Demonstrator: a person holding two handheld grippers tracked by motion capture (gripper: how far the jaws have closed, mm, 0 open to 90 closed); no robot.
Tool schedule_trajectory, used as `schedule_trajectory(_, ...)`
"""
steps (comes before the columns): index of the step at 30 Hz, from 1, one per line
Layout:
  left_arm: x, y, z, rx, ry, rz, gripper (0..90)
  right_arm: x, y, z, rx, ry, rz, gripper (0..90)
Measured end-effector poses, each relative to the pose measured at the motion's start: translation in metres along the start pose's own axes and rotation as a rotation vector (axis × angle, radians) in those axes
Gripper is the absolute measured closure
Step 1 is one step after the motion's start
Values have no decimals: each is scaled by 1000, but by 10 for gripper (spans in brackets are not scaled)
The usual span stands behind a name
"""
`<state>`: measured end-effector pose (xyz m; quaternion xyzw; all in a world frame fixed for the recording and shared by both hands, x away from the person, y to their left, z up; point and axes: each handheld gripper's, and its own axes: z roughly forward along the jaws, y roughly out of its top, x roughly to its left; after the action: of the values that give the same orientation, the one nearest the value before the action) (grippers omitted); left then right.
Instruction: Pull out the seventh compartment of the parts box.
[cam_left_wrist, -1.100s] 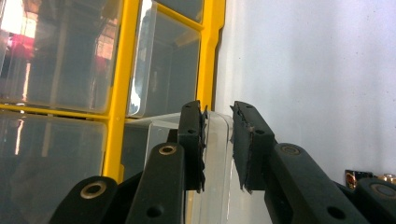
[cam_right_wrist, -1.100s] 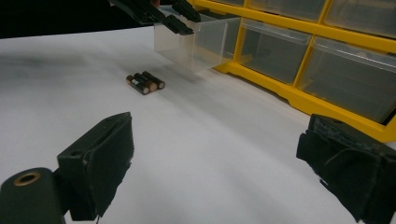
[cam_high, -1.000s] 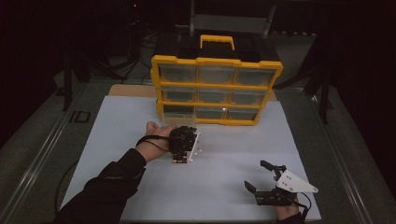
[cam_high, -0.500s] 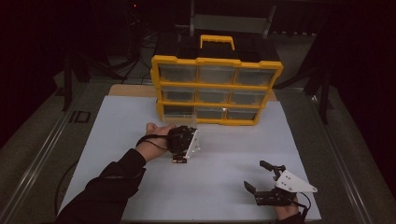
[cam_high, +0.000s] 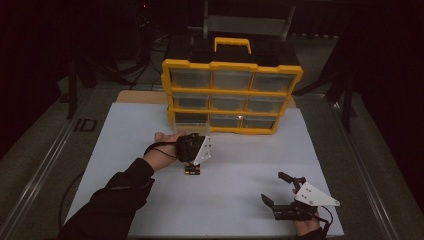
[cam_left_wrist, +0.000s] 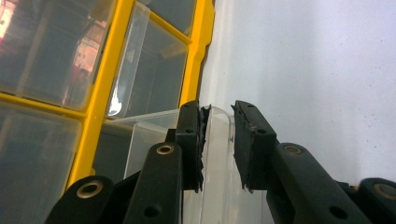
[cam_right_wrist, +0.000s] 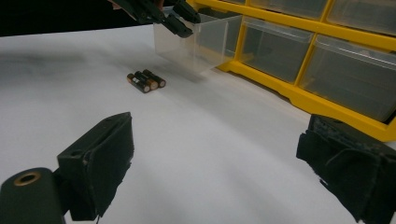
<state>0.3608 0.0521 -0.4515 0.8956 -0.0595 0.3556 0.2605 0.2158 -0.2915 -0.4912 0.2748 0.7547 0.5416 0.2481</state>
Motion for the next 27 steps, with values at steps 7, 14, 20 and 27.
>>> schedule_trajectory(7,3,0,0,-2,-24,16,714,0,0,0,-1,1,0,85)
schedule_trajectory(14,7,-2,-1,-4,-49,-3,710,0,0,0,-1,2,3,85)
schedule_trajectory(20,12,-3,-3,-36,-78,-94,670,0,0,0,0,1,2,85)
schedule_trajectory(27,26,-6,-18,-103,-110,-263,565,0,0,0,-1,2,3,85)
